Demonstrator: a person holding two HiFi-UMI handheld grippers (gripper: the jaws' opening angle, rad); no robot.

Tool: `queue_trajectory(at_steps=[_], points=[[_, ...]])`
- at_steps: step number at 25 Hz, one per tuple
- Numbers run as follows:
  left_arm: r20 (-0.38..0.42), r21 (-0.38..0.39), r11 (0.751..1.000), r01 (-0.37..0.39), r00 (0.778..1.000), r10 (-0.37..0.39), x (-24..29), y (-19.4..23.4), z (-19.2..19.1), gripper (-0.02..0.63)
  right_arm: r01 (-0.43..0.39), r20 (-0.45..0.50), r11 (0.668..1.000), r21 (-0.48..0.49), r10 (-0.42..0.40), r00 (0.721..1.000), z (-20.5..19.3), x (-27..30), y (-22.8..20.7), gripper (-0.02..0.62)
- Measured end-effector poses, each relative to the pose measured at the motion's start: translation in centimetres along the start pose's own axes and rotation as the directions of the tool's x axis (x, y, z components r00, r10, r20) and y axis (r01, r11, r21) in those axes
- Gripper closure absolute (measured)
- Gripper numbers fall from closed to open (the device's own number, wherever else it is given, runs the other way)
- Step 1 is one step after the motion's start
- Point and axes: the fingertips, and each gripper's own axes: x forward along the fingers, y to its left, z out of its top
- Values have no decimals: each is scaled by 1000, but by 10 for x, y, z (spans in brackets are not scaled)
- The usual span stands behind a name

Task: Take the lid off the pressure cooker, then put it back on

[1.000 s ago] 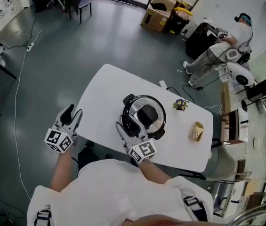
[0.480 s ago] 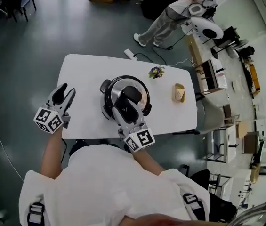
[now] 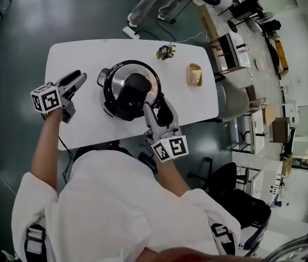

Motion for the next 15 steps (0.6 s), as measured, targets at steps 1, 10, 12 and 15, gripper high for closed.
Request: queue_trajectory(at_steps=[1,10,12,15], points=[[-28,-37,999,14,999,-15,8,5,-6,416,14,-3,1000,-2,-14,1000,-1,-4,-4,364],[-77,-473,874,112,983,-168,55,34,-42,414,94,-22,996,-3,-94,995,-7,-34,-20,364],[-92,-505,856,114,979,-184,63,40,-53,414,102,-30,995,1,-102,994,-12,-38,-22,364],[-92,-544,828,133,972,-217,73,33,-63,416,105,-42,994,-2,-105,994,-18,-39,-27,364]])
